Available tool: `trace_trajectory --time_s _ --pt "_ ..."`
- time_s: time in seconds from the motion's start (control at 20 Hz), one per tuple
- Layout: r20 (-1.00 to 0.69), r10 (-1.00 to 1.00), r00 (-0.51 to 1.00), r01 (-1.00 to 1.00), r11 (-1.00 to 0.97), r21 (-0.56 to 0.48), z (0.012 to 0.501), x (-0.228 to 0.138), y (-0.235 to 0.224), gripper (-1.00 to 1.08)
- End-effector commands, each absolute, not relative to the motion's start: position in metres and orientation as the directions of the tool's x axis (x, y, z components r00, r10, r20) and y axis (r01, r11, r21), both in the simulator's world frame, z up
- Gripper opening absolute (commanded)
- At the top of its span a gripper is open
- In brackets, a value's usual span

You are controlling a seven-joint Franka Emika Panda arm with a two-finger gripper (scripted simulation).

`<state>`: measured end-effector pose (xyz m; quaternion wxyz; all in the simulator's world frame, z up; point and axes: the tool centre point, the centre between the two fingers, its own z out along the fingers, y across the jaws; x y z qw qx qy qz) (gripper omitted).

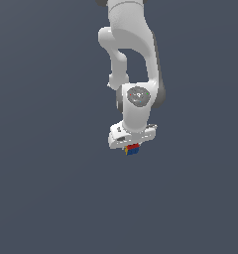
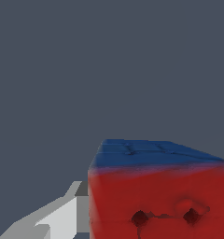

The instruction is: Pick up the object and move it to a goal position.

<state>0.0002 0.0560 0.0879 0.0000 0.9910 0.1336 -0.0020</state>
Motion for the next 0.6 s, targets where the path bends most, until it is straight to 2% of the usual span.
trace_trajectory --time_s 0.0,0.55 --pt "-0.001 0.265 0.964 0.265 -0.964 0.0 0.112 0.001 0.05 -1.0" --pt "0.0 0.265 0.964 0.265 -0.964 -0.001 0.229 0.002 0.017 -1.0"
